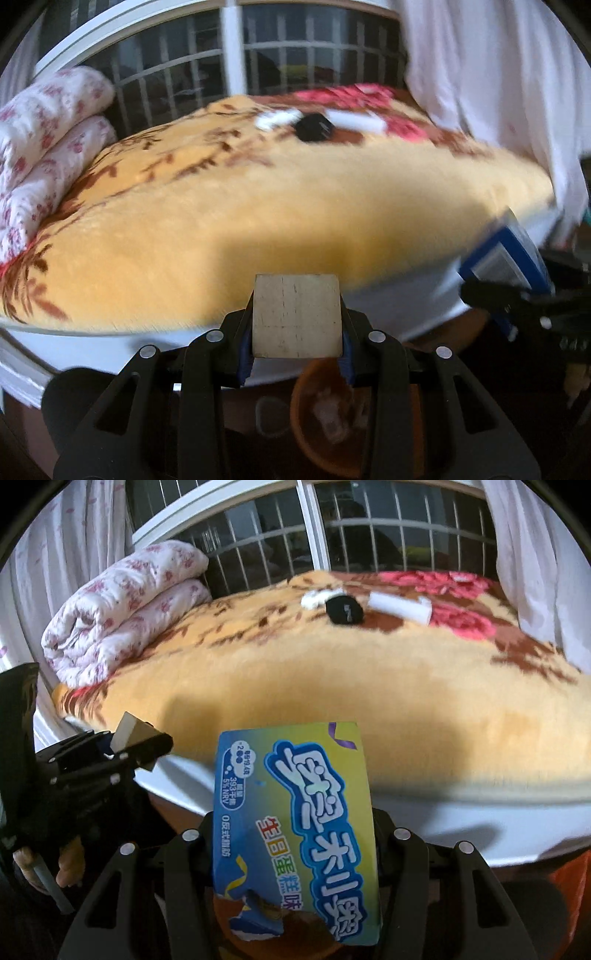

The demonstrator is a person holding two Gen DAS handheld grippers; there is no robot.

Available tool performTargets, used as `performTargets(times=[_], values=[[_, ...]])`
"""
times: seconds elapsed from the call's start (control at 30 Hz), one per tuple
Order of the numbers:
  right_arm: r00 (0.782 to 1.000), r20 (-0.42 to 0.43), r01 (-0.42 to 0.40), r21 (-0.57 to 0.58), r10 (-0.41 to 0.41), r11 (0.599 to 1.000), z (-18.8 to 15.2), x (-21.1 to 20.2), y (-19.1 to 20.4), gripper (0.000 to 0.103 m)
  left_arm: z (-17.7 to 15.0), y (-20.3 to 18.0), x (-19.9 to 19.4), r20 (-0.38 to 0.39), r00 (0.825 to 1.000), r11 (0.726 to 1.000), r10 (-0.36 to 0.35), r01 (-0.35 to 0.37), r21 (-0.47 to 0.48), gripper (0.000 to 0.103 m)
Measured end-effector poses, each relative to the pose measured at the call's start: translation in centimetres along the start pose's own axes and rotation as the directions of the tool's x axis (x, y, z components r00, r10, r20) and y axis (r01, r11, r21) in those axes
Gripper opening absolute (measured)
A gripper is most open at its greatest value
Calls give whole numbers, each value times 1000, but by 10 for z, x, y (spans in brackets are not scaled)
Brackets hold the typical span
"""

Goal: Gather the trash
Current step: 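Carry the wooden block and blue box to the orange bin and release both, then grasp the black sock with the left tool while the right tool grasps the white tube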

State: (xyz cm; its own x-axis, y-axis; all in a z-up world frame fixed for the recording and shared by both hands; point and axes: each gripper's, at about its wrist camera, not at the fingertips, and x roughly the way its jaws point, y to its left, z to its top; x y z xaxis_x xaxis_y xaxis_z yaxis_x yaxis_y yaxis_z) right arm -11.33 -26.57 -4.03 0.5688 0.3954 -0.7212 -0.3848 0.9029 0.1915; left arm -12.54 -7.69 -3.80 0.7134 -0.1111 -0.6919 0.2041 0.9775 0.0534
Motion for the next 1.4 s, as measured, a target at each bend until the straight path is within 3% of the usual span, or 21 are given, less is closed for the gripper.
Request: performTargets(times=[0.17, 0.4, 0.57, 0.8, 0.83, 0.87, 0.9, 0.97, 1.23, 1.4], values=[[997, -79, 16, 41, -13, 999, -29, 13, -6, 55, -28, -14, 22, -124, 991, 999, -41, 43, 12, 34], [985, -171, 22, 94, -6, 995, -47, 35, -16, 55, -51, -14, 59, -279, 958, 998, -69, 65, -21, 34], [972, -237, 13, 85, 7, 996, -57, 53, -15, 55, -61, -9, 77, -351, 933, 996, -84, 72, -48, 34], [947, -320, 12, 96, 20, 995, -70, 75, -18, 55, -68, -6, 92, -402, 912, 996, -85, 72, -49, 35], [945, -326, 12, 97, 20, 995, -71, 77, -19, 56, -69, -6, 93, -407, 909, 996, -92, 78, -50, 35], [943, -331, 17, 98, 17, 995, -72, 78, -20, 66, -70, -6, 95, -416, 905, 996, -93, 81, -47, 37], [942, -335, 29, 101, 6, 994, -72, 79, -21, 74, -71, -8, 97, -431, 899, 997, -81, 74, -33, 49], [946, -324, 40, 117, 0, 992, -72, 77, -24, 80, -70, -9, 97, -435, 899, 998, -54, 56, -9, 64], [955, -297, 37, 178, 18, 983, -74, 68, -39, 80, -70, -7, 95, -428, 901, 998, -62, 56, -27, 65], [960, -279, 42, 165, 6, 985, -69, 59, -38, 81, -63, -3, 88, -394, 916, 997, -75, 59, -51, 65]])
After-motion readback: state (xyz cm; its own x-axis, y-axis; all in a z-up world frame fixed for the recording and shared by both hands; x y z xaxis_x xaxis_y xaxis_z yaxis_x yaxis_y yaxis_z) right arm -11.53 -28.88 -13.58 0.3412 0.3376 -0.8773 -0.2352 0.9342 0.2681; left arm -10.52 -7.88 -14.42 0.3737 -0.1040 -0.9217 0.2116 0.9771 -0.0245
